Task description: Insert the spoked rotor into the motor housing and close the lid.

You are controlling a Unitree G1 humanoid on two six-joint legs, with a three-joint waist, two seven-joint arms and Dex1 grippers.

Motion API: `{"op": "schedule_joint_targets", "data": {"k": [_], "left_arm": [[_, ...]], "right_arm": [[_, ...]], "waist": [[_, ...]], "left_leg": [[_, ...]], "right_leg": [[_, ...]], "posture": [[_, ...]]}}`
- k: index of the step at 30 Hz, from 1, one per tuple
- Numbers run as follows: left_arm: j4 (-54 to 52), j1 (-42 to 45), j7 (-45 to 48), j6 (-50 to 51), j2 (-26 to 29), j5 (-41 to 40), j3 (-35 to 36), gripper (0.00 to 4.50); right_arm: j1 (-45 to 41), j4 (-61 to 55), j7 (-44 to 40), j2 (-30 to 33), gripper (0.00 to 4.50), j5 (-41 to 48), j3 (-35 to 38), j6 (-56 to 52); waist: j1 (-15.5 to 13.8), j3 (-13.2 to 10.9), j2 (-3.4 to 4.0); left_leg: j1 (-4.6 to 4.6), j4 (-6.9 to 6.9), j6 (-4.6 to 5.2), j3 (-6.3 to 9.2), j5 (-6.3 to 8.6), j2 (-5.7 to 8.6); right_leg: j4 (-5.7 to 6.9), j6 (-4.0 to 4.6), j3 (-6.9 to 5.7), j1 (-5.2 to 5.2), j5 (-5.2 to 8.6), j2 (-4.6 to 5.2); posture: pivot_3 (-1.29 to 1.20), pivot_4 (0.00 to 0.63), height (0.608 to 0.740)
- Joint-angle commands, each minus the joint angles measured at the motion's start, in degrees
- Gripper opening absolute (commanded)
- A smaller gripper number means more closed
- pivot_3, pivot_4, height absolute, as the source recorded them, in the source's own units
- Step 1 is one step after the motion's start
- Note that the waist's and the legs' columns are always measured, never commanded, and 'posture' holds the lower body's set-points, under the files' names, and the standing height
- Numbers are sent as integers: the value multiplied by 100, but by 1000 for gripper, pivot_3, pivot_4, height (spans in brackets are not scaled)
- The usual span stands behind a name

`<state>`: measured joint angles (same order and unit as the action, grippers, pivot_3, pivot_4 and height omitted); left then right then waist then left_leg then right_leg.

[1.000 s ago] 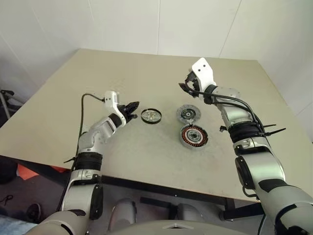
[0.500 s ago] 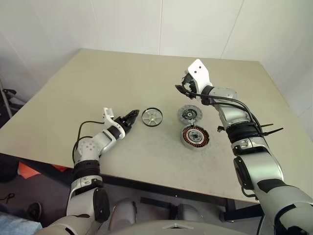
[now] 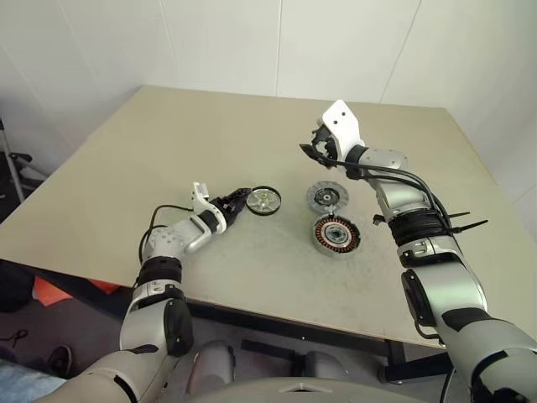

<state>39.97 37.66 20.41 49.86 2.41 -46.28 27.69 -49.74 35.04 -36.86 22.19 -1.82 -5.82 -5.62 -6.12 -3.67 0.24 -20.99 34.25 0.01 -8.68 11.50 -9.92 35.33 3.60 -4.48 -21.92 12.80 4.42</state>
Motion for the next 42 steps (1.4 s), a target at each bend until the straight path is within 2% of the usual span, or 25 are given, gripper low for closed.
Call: {"op": "schedule_joint_targets", "data": {"k": [1,13,22,25,30,38,42], "left_arm": [[301,58,97,86,-59,142,-172,2578],[177,69,433,489,-123,165,-312,2578],[213,59,448,400,-106,259,-260,2578],[85,-24,516,389,-81,222,-211,1985],[-166,-155,567,454,-84,178,-190,432],[-605,-351,639,356,-113,234,-343,432],[-1030,-509,880,-749,31,954,-949,432]], "right_arm": [[-45,-280,15,7,2258,32,57,70],[-43,-269,16,-25,2258,29,46,109],[-35,-266,32,-24,2258,20,48,119],[-29,-264,26,-24,2258,20,44,122],[-37,-239,13,-33,2258,24,41,138],[-47,-234,9,-56,2258,14,25,155],[-62,-187,44,-33,2258,-10,39,170]], "waist": [[-10,0,0],[-14,0,0],[-11,0,1],[-4,0,1],[3,1,4],[54,0,5],[58,0,5]], "left_leg": [[-1,0,1,0,1,1],[-14,-2,23,-1,13,3],[-17,-2,28,-2,16,3],[-17,-3,28,-2,16,3],[0,-4,23,-2,14,2],[12,-13,25,-2,16,1],[6,-13,30,-2,18,1]], "right_leg": [[-2,0,0,0,0,1],[-26,0,-1,0,0,3],[-34,1,-1,0,0,3],[-35,0,-1,0,0,3],[-33,1,-1,15,-1,3],[-48,0,-3,32,0,2],[-54,0,-4,30,0,2]], "posture": [[0,0,740],[0,0,740],[0,0,740],[0,0,740],[0,0,740],[0,0,740],[0,0,740]]}}
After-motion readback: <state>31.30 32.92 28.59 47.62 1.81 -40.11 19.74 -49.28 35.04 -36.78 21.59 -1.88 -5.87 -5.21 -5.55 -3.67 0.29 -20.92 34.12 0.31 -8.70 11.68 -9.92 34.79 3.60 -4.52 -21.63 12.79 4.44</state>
